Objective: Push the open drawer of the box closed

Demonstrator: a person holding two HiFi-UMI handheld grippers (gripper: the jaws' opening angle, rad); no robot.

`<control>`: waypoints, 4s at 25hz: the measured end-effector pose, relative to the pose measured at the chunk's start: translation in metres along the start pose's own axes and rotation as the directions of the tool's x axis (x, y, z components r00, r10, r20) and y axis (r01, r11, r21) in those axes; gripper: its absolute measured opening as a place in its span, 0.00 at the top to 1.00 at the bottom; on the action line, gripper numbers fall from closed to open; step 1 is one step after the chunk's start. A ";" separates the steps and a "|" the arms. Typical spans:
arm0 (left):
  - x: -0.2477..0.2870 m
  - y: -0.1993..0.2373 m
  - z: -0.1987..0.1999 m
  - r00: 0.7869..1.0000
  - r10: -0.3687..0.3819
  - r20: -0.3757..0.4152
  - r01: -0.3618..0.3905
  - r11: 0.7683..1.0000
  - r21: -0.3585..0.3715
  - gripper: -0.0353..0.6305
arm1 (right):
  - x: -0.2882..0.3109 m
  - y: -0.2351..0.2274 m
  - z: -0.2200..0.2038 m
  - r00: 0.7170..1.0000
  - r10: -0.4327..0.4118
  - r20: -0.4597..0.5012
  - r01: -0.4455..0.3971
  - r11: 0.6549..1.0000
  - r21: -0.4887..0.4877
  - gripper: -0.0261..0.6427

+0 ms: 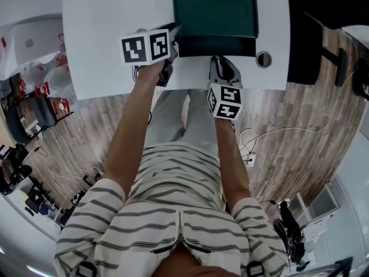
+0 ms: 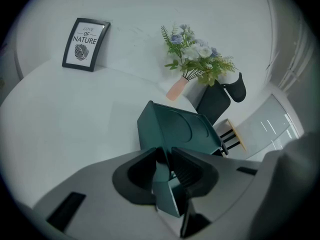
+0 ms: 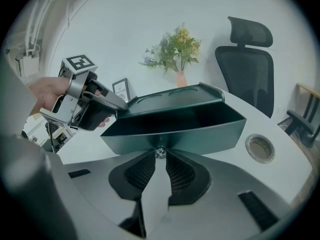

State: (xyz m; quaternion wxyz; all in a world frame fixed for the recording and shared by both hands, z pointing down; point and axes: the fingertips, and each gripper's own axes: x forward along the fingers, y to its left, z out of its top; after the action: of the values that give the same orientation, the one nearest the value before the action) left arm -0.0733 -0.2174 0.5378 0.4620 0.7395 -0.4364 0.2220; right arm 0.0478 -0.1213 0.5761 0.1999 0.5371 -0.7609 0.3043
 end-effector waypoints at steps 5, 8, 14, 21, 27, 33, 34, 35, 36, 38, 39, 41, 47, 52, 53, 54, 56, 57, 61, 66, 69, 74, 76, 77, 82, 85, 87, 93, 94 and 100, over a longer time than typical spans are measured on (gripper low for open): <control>0.000 -0.001 0.000 1.000 -0.006 -0.003 0.006 1.000 0.001 0.80 | 0.006 -0.001 0.006 1.000 0.000 0.006 0.000 1.000 0.005 0.85; 0.001 -0.001 0.000 1.000 -0.006 -0.004 0.006 1.000 -0.001 0.79 | 0.010 -0.002 0.009 1.000 -0.002 0.008 0.002 1.000 0.005 0.85; 0.000 0.000 0.000 1.000 -0.010 -0.001 0.010 1.000 -0.003 0.79 | 0.015 -0.001 0.014 1.000 0.001 0.011 -0.001 1.000 0.001 0.85; 0.000 0.001 0.000 1.000 -0.011 0.001 0.011 1.000 -0.006 0.79 | 0.019 -0.001 0.017 1.000 -0.004 0.017 0.004 1.000 0.010 0.85; -0.001 -0.001 0.000 1.000 -0.013 0.003 0.013 1.000 -0.008 0.79 | 0.023 -0.003 0.022 1.000 -0.006 0.019 0.006 1.000 0.002 0.85; 0.000 0.000 -0.001 1.000 -0.014 -0.003 0.014 1.000 -0.008 0.79 | 0.028 -0.005 0.026 1.000 -0.007 0.023 0.007 1.000 0.001 0.85; 0.000 0.000 -0.001 1.000 -0.014 -0.004 0.014 1.000 -0.009 0.79 | 0.029 -0.005 0.027 1.000 -0.007 0.024 0.007 1.000 0.001 0.85; 0.000 0.000 -0.001 1.000 -0.014 -0.004 0.014 1.000 -0.010 0.79 | 0.030 -0.005 0.028 1.000 -0.006 0.024 0.006 1.000 -0.001 0.85; -0.001 0.000 -0.001 1.000 -0.014 -0.004 0.014 1.000 -0.010 0.79 | 0.031 -0.005 0.029 1.000 -0.006 0.023 0.006 1.000 -0.003 0.85; 0.000 -0.001 -0.001 1.000 -0.015 -0.002 0.015 1.000 -0.011 0.79 | 0.033 -0.005 0.031 1.000 -0.006 0.022 0.006 1.000 -0.007 0.85; -0.001 -0.001 -0.001 1.000 -0.015 -0.001 0.015 1.000 -0.010 0.79 | 0.033 -0.005 0.032 1.000 -0.006 0.021 0.006 1.000 -0.008 0.85; -0.001 -0.001 0.000 1.000 -0.012 0.001 0.012 1.000 -0.007 0.79 | 0.034 -0.005 0.033 1.000 -0.006 0.020 0.006 1.000 -0.009 0.85; -0.001 -0.001 0.000 1.000 -0.008 0.001 0.008 1.000 0.002 0.79 | 0.037 -0.006 0.035 1.000 -0.008 0.023 0.009 1.000 -0.004 0.85; 0.000 -0.002 -0.001 1.000 -0.011 -0.001 0.011 1.000 0.002 0.79 | 0.039 -0.008 0.037 1.000 -0.011 0.024 0.011 1.000 -0.003 0.85; 0.000 -0.002 -0.001 1.000 -0.012 -0.001 0.012 1.000 0.002 0.79 | 0.040 -0.008 0.038 1.000 -0.011 0.024 0.011 1.000 -0.003 0.85; 0.000 -0.002 -0.001 1.000 -0.014 0.000 0.014 1.000 0.002 0.79 | 0.040 -0.008 0.038 1.000 -0.010 0.024 0.010 1.000 -0.004 0.85; 0.000 -0.001 -0.001 1.000 -0.016 -0.001 0.016 1.000 0.002 0.79 | 0.042 -0.008 0.038 1.000 -0.010 0.024 0.010 1.000 -0.003 0.85; 0.000 -0.001 0.000 1.000 -0.015 -0.003 0.015 1.000 0.004 0.79 | 0.043 -0.007 0.038 1.000 -0.010 0.024 0.010 1.000 -0.002 0.85; -0.001 0.000 0.000 1.000 -0.013 -0.007 0.013 1.000 0.011 0.79 | 0.044 -0.007 0.040 1.000 -0.011 0.025 0.011 1.000 -0.003 0.85; -0.001 0.000 -0.001 1.000 -0.009 -0.009 0.009 1.000 0.026 0.79 | 0.045 -0.007 0.040 1.000 -0.010 0.024 0.010 1.000 -0.006 0.85; 0.000 -0.001 -0.001 1.000 -0.005 -0.008 0.005 0.999 0.035 0.79 | 0.045 -0.008 0.040 1.000 -0.012 0.021 0.012 1.000 -0.008 0.85; -0.001 0.000 -0.001 1.000 -0.008 -0.006 0.008 1.000 0.029 0.79 | 0.046 -0.007 0.039 1.000 -0.013 0.019 0.013 1.000 -0.017 0.84; -0.001 0.000 -0.001 1.000 -0.001 0.004 0.001 1.000 0.025 0.79 | 0.045 -0.007 0.040 1.000 -0.012 0.017 0.013 1.000 -0.013 0.84; -0.002 -0.001 -0.001 1.000 0.006 0.011 -0.006 1.000 0.025 0.79 | 0.045 -0.007 0.040 1.000 -0.013 0.015 0.013 1.000 -0.013 0.84; -0.001 0.000 -0.001 1.000 -0.006 0.020 0.006 1.000 0.003 0.79 | 0.045 -0.006 0.039 1.000 0.011 0.001 -0.011 1.000 -0.022 0.82; -0.002 -0.002 0.001 1.000 -0.010 0.020 0.010 1.000 0.008 0.79 | 0.043 -0.004 0.040 1.000 0.026 0.000 -0.026 1.000 -0.018 0.77; -0.003 -0.002 0.000 1.000 -0.005 0.018 0.004 1.000 0.010 0.79 | 0.038 -0.005 0.043 1.000 0.025 0.006 -0.025 1.000 -0.015 0.77; -0.011 -0.003 -0.003 1.000 0.017 0.015 -0.018 0.999 0.030 0.81 | 0.020 -0.007 0.056 0.999 0.028 0.032 -0.027 0.999 -0.031 0.77; -0.014 -0.005 -0.004 1.000 0.020 0.019 -0.021 0.999 0.032 0.81 | 0.016 -0.007 0.058 0.999 0.033 0.035 -0.032 0.999 -0.033 0.77; -0.039 -0.013 -0.004 0.998 0.033 0.062 -0.036 0.998 0.048 0.83 | -0.010 0.001 0.075 0.995 0.060 0.077 -0.055 0.997 -0.061 0.79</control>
State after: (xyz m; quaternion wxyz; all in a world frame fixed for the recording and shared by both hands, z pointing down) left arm -0.0821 -0.1941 0.5045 0.4262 0.7495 -0.4572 0.2180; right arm 0.0519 -0.1652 0.5141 0.1768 0.5205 -0.7918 0.2662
